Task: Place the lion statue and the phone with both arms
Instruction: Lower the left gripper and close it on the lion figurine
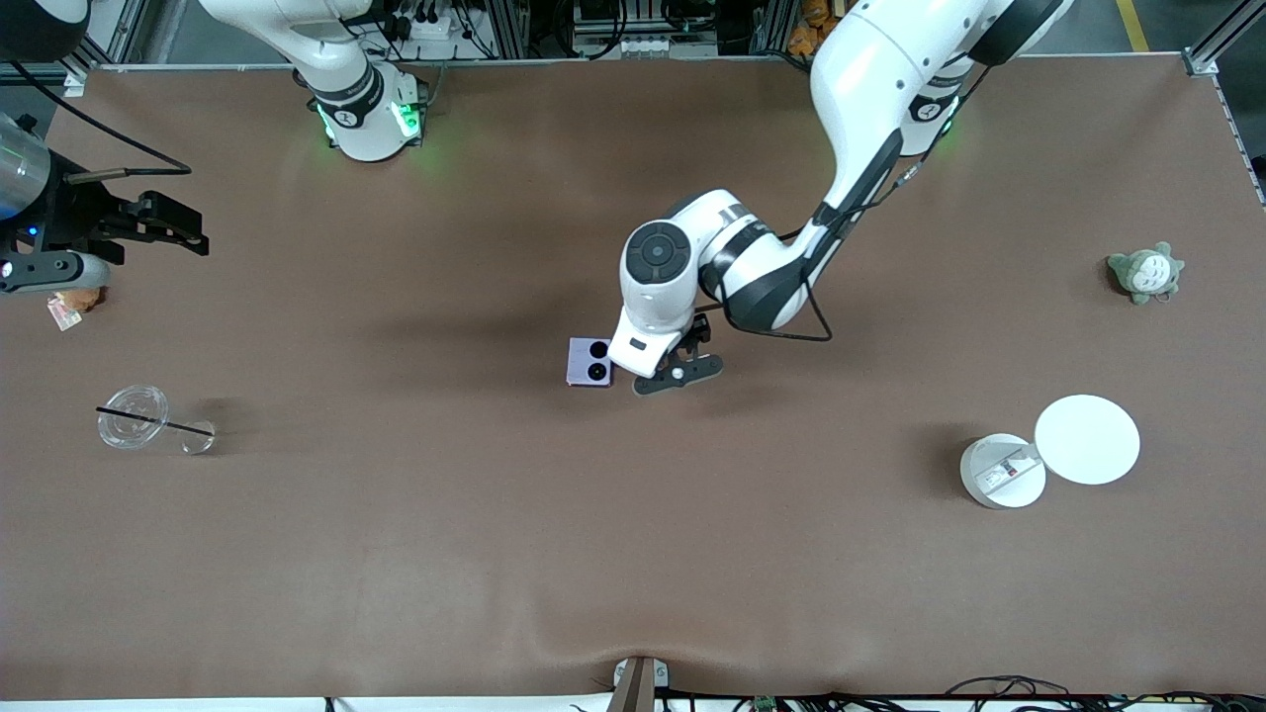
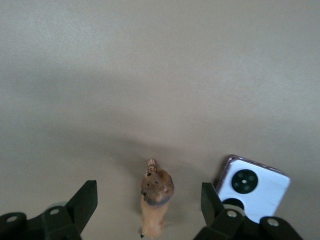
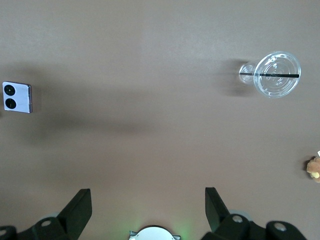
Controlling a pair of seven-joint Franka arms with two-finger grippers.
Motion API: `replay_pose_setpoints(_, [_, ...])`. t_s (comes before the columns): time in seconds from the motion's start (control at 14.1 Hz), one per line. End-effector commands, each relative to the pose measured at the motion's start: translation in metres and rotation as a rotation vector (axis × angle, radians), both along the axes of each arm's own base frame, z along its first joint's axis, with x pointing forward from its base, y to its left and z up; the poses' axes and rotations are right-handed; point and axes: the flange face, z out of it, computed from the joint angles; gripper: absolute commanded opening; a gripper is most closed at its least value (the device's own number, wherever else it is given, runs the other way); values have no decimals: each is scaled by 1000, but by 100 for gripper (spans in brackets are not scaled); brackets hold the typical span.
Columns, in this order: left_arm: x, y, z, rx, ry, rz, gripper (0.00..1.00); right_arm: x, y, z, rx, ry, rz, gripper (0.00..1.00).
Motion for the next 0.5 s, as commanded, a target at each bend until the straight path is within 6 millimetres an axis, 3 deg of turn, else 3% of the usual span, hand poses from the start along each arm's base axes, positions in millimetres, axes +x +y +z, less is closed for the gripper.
replay_pose_setpoints(0.0, [3,-6,-23,-1,-24,-3,89,-2,5,8,8,-7,3,100])
replay_pose_setpoints(0.28, [-6,-12,-30,-3,-24,-17,85,-3,10,8,6,-1,5,100])
replay_pose_setpoints(0.42, [-9,-10,-36,7,-13,-23,77,-3,13,10,3,-2,-24,100])
